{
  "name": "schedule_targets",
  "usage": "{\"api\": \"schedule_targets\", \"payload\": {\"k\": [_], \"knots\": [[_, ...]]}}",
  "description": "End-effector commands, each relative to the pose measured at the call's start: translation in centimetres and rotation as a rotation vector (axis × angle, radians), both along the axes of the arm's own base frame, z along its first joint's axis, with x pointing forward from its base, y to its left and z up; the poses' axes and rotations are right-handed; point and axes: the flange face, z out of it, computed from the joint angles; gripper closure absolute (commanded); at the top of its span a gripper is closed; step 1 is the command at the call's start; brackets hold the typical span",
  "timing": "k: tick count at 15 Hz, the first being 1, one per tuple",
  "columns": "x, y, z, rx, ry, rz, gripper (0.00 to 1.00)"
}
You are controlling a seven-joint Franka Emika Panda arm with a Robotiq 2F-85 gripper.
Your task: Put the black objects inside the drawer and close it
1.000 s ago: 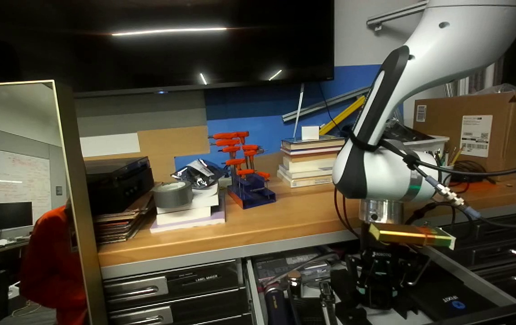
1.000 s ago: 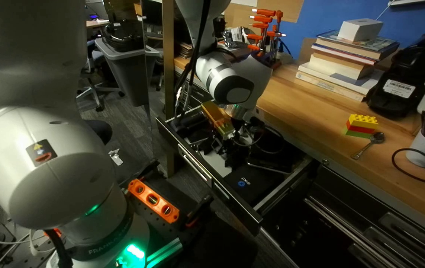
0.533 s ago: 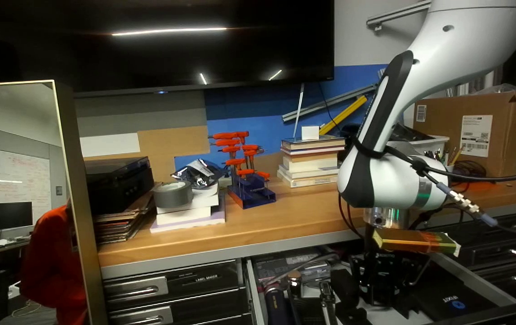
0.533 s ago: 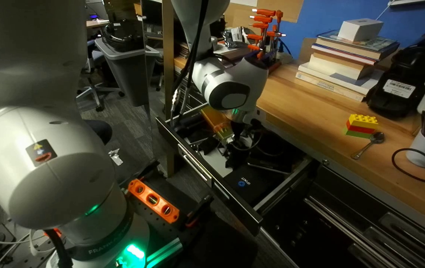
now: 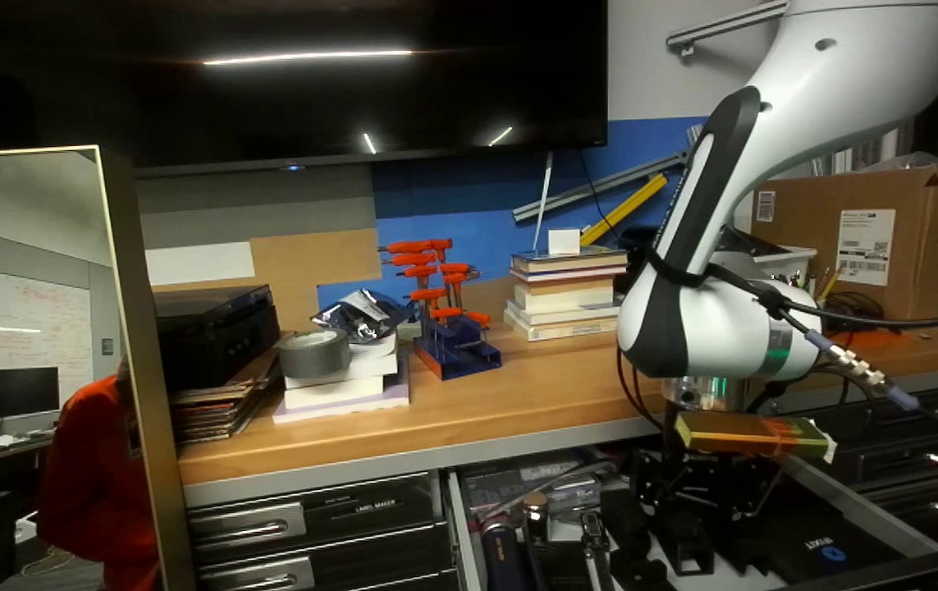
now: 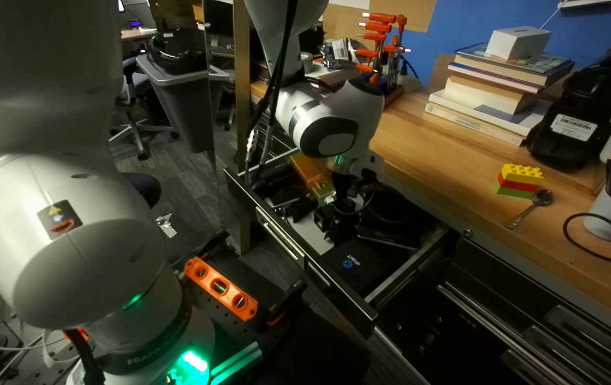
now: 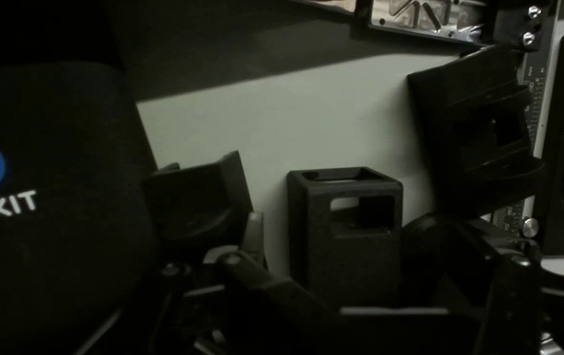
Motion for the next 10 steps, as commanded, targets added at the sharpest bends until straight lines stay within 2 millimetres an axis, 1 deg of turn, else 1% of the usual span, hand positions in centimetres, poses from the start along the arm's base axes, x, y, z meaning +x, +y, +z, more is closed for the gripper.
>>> {"api": "schedule_targets", "payload": {"k": [1,6,9,10], "knots": [[-0.3,0.5,2.3,-0.035,-0.03,-0.029,0.0],[-0.9,1.2,3.4,-0.087,-0.017,-0.191,0.0],[-2.0,2.1,3.9,-0.129,-0.011,-0.325,0.0],[-2.7,2.2,3.9,-0.143,-0.012,-0.386,0.0]]}}
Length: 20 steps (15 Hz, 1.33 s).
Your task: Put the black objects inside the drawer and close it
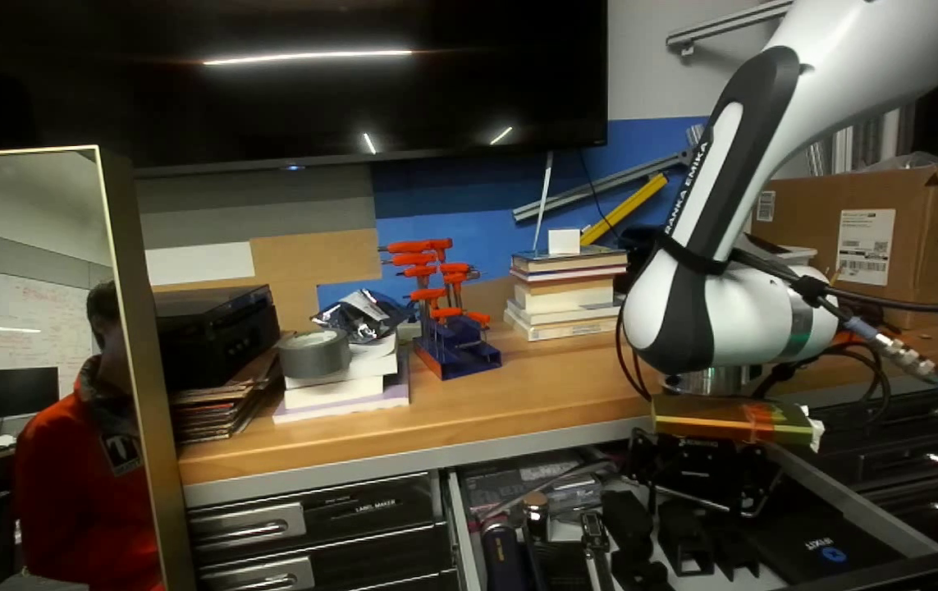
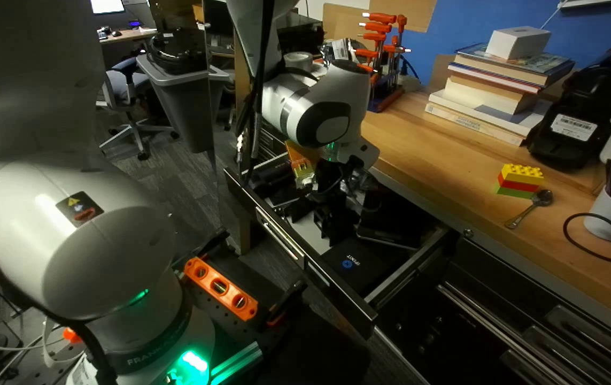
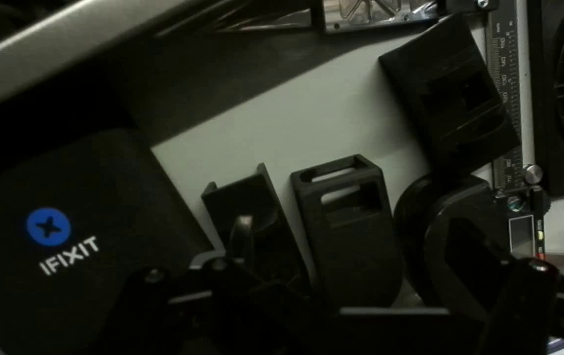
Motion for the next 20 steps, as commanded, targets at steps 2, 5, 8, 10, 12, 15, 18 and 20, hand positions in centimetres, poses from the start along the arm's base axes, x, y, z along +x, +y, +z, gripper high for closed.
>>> {"api": "schedule_targets", "payload": {"k": [2,5,8,10,12,15,18,20], "knots": [[-3.1,1.0,1.0,-0.071,-0.025,-0.229,0.0],[-4.5,1.0,0.2,-0.124,-0.025,-0.375,0.0],[-4.8,0.6,-0.6,-0.208,-0.025,-0.51,0.0],[-4.7,0.6,-0.6,-0.263,-0.031,-0.585,0.0],[-5.1,1.3,-0.4,-0.303,-0.035,-0.641,0.0],[-6.1,2.2,-0.1,-0.356,0.002,-0.73,0.0],[-7.3,2.8,0.1,-0.403,0.058,-0.814,0.0],[-7.9,3.0,0.4,-0.408,0.083,-0.846,0.0]]}}
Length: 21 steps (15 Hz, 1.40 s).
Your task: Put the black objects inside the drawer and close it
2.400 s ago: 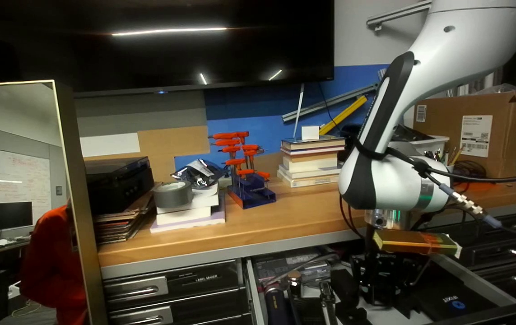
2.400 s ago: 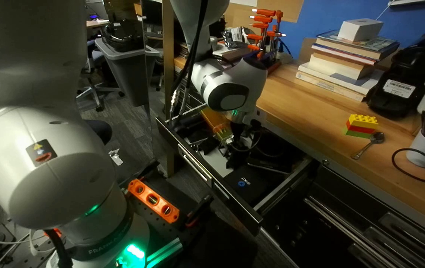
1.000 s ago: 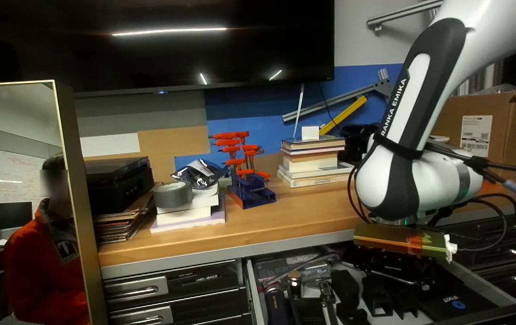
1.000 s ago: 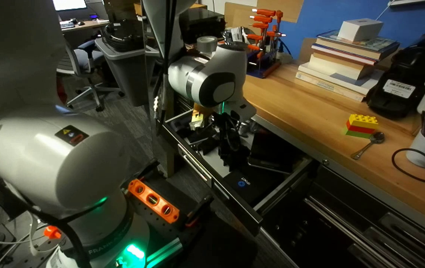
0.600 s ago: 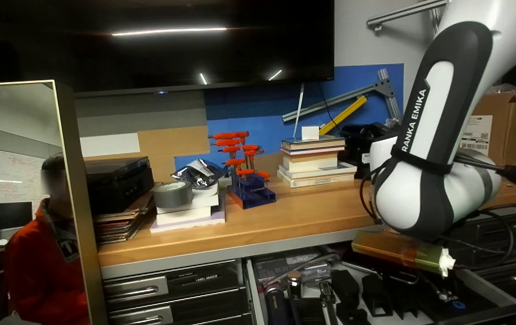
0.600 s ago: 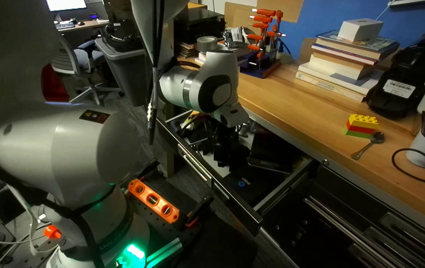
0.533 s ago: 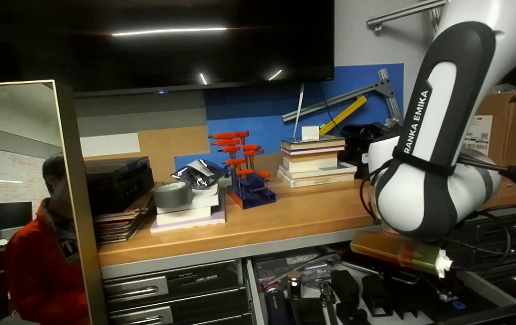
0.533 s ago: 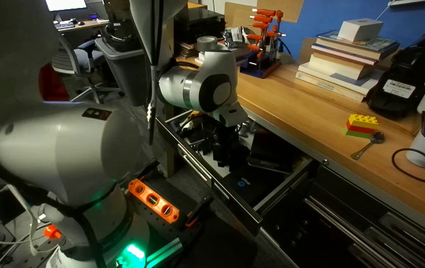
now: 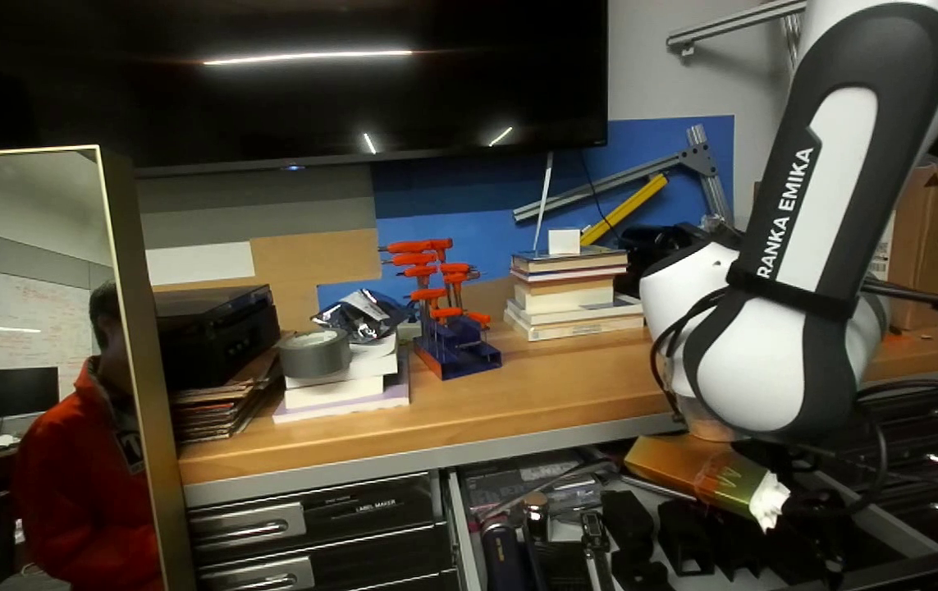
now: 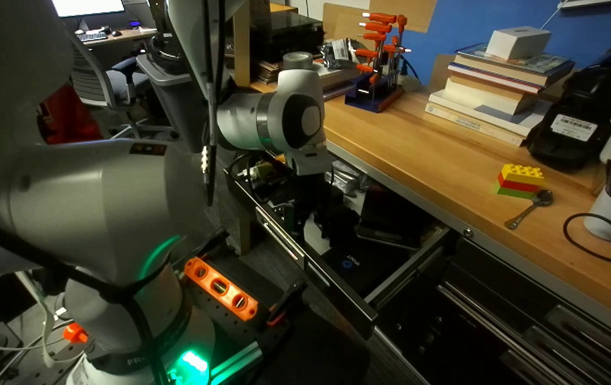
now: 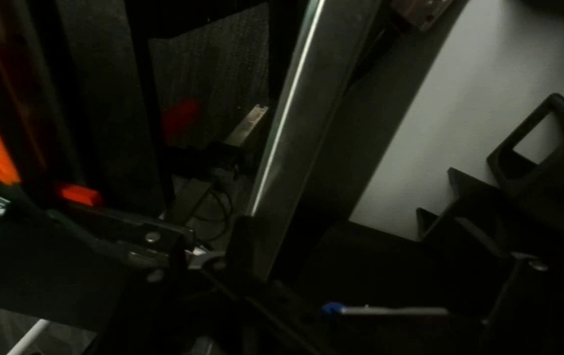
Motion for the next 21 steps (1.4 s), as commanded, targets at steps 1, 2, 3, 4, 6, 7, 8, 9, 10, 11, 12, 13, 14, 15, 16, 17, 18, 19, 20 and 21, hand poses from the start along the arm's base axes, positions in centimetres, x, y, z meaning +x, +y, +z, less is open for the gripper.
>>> {"api": "schedule_targets", "payload": {"k": [1,2,3,4,6,7,8,9,10,11,12,13,14,15,16,17,18,19,20,21], "knots": [[-1.5,0.3,1.0,0.021,0.018,-0.066,0.0],[-0.5,0.2,1.5,0.03,0.022,-0.077,0.0],[-0.5,0.1,1.6,0.038,0.024,-0.08,0.0],[-0.3,0.1,1.7,0.055,0.015,-0.077,0.0],[0.1,-0.1,2.0,0.087,-0.005,-0.086,0.0],[0.2,-0.3,2.1,0.103,-0.013,-0.094,0.0],[0.1,-0.5,2.1,0.119,-0.01,-0.098,0.0],[-0.3,-0.7,2.0,0.118,0.012,-0.11,0.0],[-0.5,-0.9,1.8,0.12,0.034,-0.121,0.0],[-0.6,-1.2,1.7,0.122,0.052,-0.133,0.0],[-0.6,-1.5,1.7,0.129,0.065,-0.134,0.0],[-1.0,-1.7,1.3,0.135,0.079,-0.14,0.0],[-0.9,-1.9,1.1,0.15,0.084,-0.141,0.0],[-0.9,-2.2,0.6,0.165,0.084,-0.143,0.0],[-0.9,-2.5,0.2,0.184,0.082,-0.145,0.0],[-1.1,-2.8,-0.2,0.203,0.083,-0.149,0.0],[-1.1,-3.2,-0.5,0.223,0.078,-0.152,0.0],[-1.1,-3.5,-0.9,0.242,0.069,-0.154,0.0],[-1.0,-3.9,-1.2,0.262,0.053,-0.156,0.0],[-1.0,-4.3,-1.6,0.278,0.038,-0.158,0.0]]}}
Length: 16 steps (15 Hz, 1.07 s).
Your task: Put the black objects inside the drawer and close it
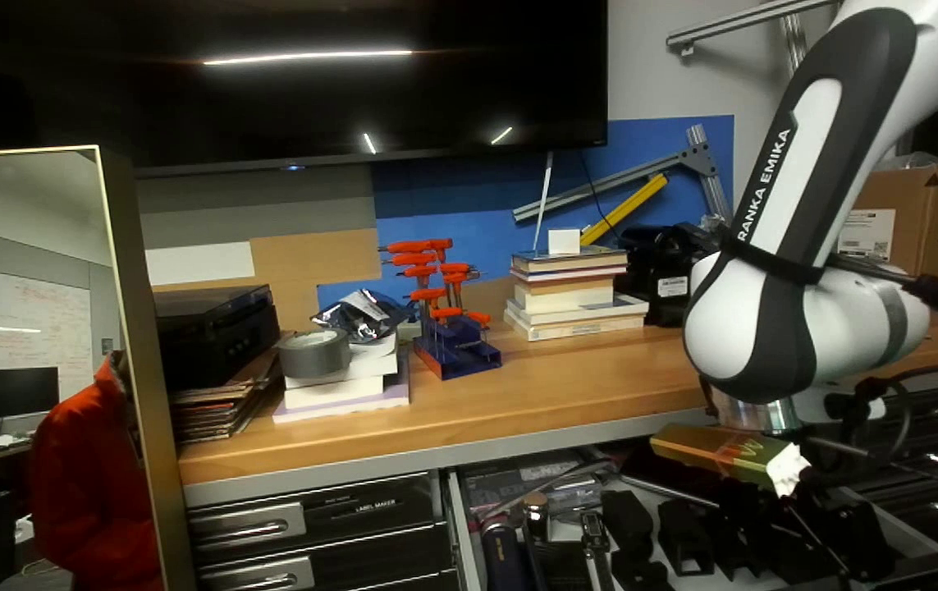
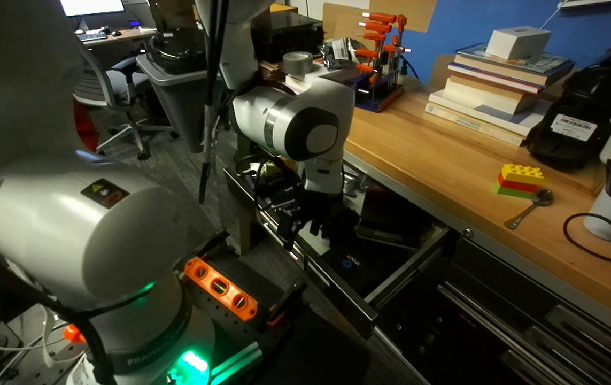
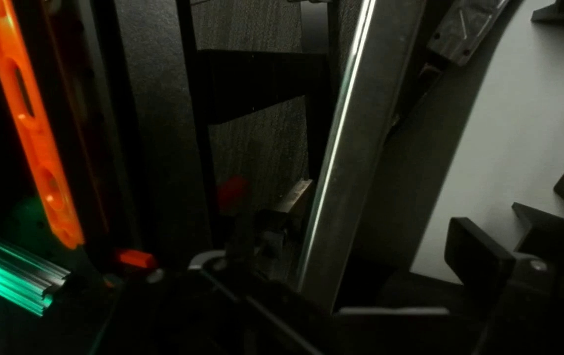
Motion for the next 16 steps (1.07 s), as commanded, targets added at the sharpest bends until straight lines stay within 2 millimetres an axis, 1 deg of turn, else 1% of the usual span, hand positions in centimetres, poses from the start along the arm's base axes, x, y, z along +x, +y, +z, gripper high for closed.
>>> {"api": "schedule_targets", "payload": {"k": [1,4,6,9,13,16], "knots": [[0.4,-1.1,-1.2,0.057,-0.068,-0.01,0.0],[0.8,-2.4,-2.2,0.063,-0.169,-0.035,0.0],[0.7,-3.1,-2.7,0.063,-0.219,-0.053,0.0],[0.8,-4.1,-2.8,0.038,-0.32,-0.051,0.0],[1.6,-4.9,-1.5,0.021,-0.448,0.019,0.0],[3.6,-5.1,-1.0,0.038,-0.522,0.087,0.0]]}}
